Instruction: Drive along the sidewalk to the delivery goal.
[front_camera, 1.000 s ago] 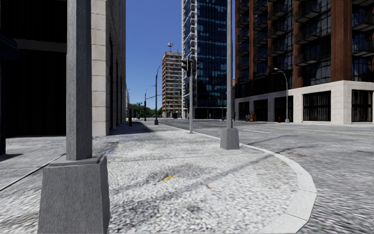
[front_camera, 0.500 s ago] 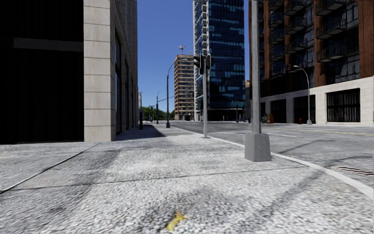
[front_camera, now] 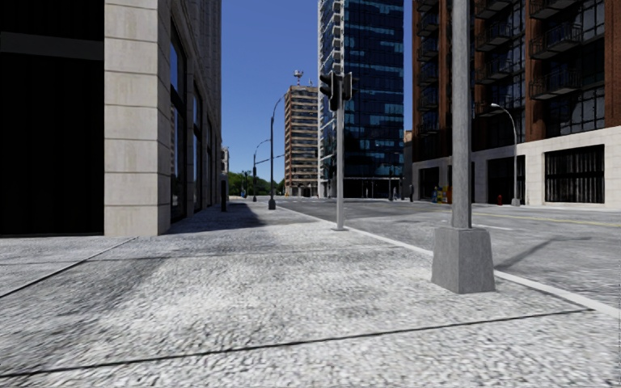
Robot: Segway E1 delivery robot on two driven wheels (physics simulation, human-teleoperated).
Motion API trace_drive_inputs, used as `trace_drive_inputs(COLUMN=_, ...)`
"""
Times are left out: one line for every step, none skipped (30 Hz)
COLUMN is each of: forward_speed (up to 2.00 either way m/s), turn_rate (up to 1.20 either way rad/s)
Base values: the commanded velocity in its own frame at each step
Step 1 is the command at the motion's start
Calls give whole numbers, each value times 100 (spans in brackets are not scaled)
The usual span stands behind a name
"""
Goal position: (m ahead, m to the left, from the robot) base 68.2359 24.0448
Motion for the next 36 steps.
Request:
trace_drive_inputs(forward_speed=193, turn_rate=0)
trace_drive_inputs(forward_speed=193, turn_rate=0)
trace_drive_inputs(forward_speed=193, turn_rate=0)
trace_drive_inputs(forward_speed=193, turn_rate=0)
trace_drive_inputs(forward_speed=193, turn_rate=0)
trace_drive_inputs(forward_speed=193, turn_rate=0)
trace_drive_inputs(forward_speed=193, turn_rate=0)
trace_drive_inputs(forward_speed=193, turn_rate=0)
trace_drive_inputs(forward_speed=193, turn_rate=0)
trace_drive_inputs(forward_speed=193, turn_rate=5)
trace_drive_inputs(forward_speed=193, turn_rate=5)
trace_drive_inputs(forward_speed=193, turn_rate=9)
trace_drive_inputs(forward_speed=193, turn_rate=11)
trace_drive_inputs(forward_speed=193, turn_rate=11)
trace_drive_inputs(forward_speed=193, turn_rate=14)
trace_drive_inputs(forward_speed=193, turn_rate=18)
trace_drive_inputs(forward_speed=193, turn_rate=22)
trace_drive_inputs(forward_speed=193, turn_rate=22)
trace_drive_inputs(forward_speed=193, turn_rate=25)
trace_drive_inputs(forward_speed=193, turn_rate=26)
trace_drive_inputs(forward_speed=193, turn_rate=27)
trace_drive_inputs(forward_speed=193, turn_rate=27)
trace_drive_inputs(forward_speed=193, turn_rate=28)
trace_drive_inputs(forward_speed=193, turn_rate=31)
trace_drive_inputs(forward_speed=193, turn_rate=31)
trace_drive_inputs(forward_speed=193, turn_rate=37)
trace_drive_inputs(forward_speed=193, turn_rate=38)
trace_drive_inputs(forward_speed=193, turn_rate=38)
trace_drive_inputs(forward_speed=193, turn_rate=38)
trace_drive_inputs(forward_speed=193, turn_rate=38)
trace_drive_inputs(forward_speed=193, turn_rate=38)
trace_drive_inputs(forward_speed=193, turn_rate=38)
trace_drive_inputs(forward_speed=193, turn_rate=38)
trace_drive_inputs(forward_speed=193, turn_rate=38)
trace_drive_inputs(forward_speed=193, turn_rate=38)
trace_drive_inputs(forward_speed=193, turn_rate=38)
